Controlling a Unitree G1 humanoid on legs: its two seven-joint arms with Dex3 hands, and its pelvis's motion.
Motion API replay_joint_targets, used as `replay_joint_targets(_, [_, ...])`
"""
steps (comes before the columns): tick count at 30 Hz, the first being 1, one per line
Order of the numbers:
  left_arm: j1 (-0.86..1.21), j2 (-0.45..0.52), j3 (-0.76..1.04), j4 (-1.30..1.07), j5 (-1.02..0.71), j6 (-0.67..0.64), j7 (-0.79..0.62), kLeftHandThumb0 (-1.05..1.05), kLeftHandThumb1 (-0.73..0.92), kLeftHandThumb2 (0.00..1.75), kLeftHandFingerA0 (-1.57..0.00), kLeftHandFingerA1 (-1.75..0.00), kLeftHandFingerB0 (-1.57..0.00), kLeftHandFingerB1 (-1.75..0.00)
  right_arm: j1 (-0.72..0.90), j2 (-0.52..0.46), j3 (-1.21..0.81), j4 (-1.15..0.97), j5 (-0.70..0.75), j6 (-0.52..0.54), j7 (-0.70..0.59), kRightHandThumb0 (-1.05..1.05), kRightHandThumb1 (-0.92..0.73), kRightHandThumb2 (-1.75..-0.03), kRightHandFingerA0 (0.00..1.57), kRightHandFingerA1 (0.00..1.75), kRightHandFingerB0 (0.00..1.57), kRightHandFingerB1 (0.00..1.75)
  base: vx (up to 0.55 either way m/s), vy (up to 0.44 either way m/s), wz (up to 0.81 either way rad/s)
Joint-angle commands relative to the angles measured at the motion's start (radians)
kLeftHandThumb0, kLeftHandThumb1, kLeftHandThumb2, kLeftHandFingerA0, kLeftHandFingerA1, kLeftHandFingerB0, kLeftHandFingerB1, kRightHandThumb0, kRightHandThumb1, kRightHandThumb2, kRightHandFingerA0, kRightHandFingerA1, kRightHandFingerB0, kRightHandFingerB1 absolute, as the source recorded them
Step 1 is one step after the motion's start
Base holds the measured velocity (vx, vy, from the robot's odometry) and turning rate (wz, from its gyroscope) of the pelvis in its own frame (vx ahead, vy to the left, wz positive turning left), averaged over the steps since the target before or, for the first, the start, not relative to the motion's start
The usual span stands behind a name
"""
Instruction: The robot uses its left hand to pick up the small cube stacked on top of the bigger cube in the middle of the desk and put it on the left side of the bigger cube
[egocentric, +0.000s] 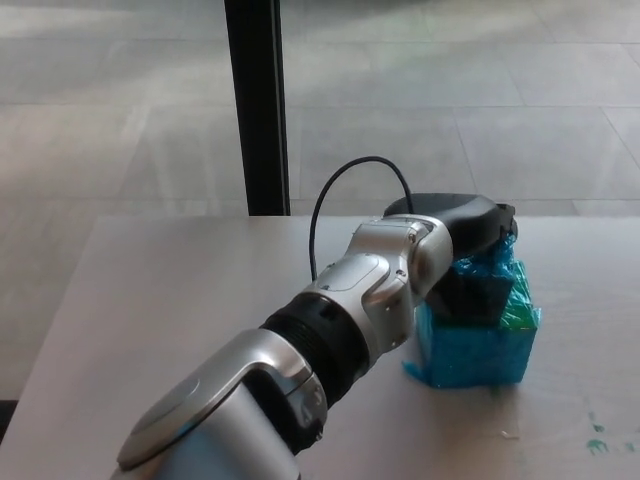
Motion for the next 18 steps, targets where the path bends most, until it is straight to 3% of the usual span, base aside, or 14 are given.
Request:
replay_joint_targets(1, [0.072, -0.004, -0.030, 0.039, 0.057, -0.008, 0.067, -0.31, 0.62, 0.65, -0.73, -1.54, -0.79, -0.76, 0.008, 0.005, -0.019, 0.003, 0.012, -0.034, -0.024, -0.40, -0.81, -0.64, 0.52, 0.60, 0.54, 0.39, 0.00, 0.000, 0.00])
replay_joint_targets(4, [0.097, 0.009, -0.022, 0.022, 0.062, -0.041, 0.145, -0.27, 0.66, 0.77, -0.76, -1.58, -0.72, -0.80, 0.002, 0.006, -0.022, 0.021, 0.008, -0.049, -0.030, -0.42, -0.81, -0.64, 0.54, 0.62, 0.59, 0.41, 0.00, 0.000, 0.00])
replay_joint_targets(6, [0.099, 0.013, -0.022, 0.031, 0.068, -0.048, 0.180, -0.31, 0.74, 0.75, -0.80, -1.74, -0.67, -1.17, 0.002, 0.003, -0.015, 0.024, -0.003, -0.056, -0.037, -0.41, -0.82, -0.64, 0.55, 0.61, 0.61, 0.41, 0.00, 0.000, 0.00])
replay_joint_targets(7, [0.096, 0.014, -0.022, 0.032, 0.068, -0.044, 0.176, -0.31, 0.68, 0.82, -0.81, -1.75, -0.71, -1.10, 0.004, 0.003, -0.016, 0.022, -0.001, -0.058, -0.034, -0.41, -0.82, -0.65, 0.53, 0.60, 0.60, 0.40, 0.00, 0.000, 0.00])
replay_joint_targets(10, [0.085, 0.014, -0.021, 0.039, 0.071, -0.034, 0.168, -0.31, 0.64, 0.88, -0.82, -1.75, -0.72, -1.12, 0.009, 0.001, -0.013, 0.015, -0.003, -0.055, -0.032, -0.42, -0.81, -0.64, 0.54, 0.58, 0.58, 0.40, 0.00, 0.000, 0.00])
replay_joint_targets(11, [0.082, 0.017, -0.022, 0.040, 0.074, -0.033, 0.171, -0.30, 0.65, 0.91, -0.86, -1.75, -0.71, -1.23, 0.010, 0.001, -0.011, 0.015, -0.006, -0.056, -0.035, -0.41, -0.81, -0.65, 0.55, 0.58, 0.59, 0.39, 0.00, 0.000, 0.00])
replay_joint_targets(12, [0.084, 0.022, -0.019, 0.038, 0.073, -0.041, 0.182, -0.32, 0.63, 0.91, -0.86, -1.75, -0.73, -1.18, 0.010, 0.000, -0.006, 0.020, -0.012, -0.062, -0.039, -0.42, -0.81, -0.64, 0.54, 0.58, 0.58, 0.39, 0.00, 0.000, 0.00])
replay_joint_targets(13, [0.084, 0.028, -0.007, 0.030, 0.065, -0.048, 0.196, -0.31, 0.60, 0.94, -0.86, -1.75, -0.71, -1.35, 0.009, -0.002, -0.004, 0.024, -0.015, -0.063, -0.040, -0.43, -0.80, -0.64, 0.55, 0.60, 0.58, 0.39, 0.00, 0.000, 0.00])
replay_joint_targets(15, [0.079, 0.039, 0.016, 0.017, 0.050, -0.054, 0.203, -0.31, 0.59, 0.99, -0.83, -1.75, -0.71, -1.29, 0.006, 0.000, -0.009, 0.022, -0.007, -0.046, -0.042, -0.44, -0.80, -0.64, 0.55, 0.60, 0.59, 0.39, 0.00, 0.000, 0.00])
replay_joint_targets(16, [0.077, 0.044, 0.034, 0.013, 0.040, -0.059, 0.211, -0.31, 0.59, 1.03, -0.86, -1.75, -0.71, -1.10, 0.006, 0.003, -0.010, 0.015, -0.006, -0.037, -0.050, -0.45, -0.79, -0.64, 0.56, 0.60, 0.60, 0.40, 0.00, 0.000, 0.00])
replay_joint_targets(17, [0.077, 0.044, 0.038, 0.013, 0.042, -0.061, 0.212, -0.31, 0.59, 1.03, -0.86, -1.75, -0.71, -1.10, 0.005, 0.003, -0.010, 0.014, -0.006, -0.035, -0.051, -0.45, -0.79, -0.64, 0.56, 0.60, 0.60, 0.40, 0.00, 0.000, 0.00])
replay_joint_targets(18, [0.064, 0.057, 0.055, 0.005, 0.037, -0.069, 0.222, -0.32, 0.61, 0.99, -0.88, -1.75, -0.73, -0.86, 0.008, 0.004, -0.011, 0.012, -0.004, -0.036, -0.047, -0.45, -0.79, -0.64, 0.56, 0.60, 0.60, 0.40, 0.00, 0.000, 0.00])
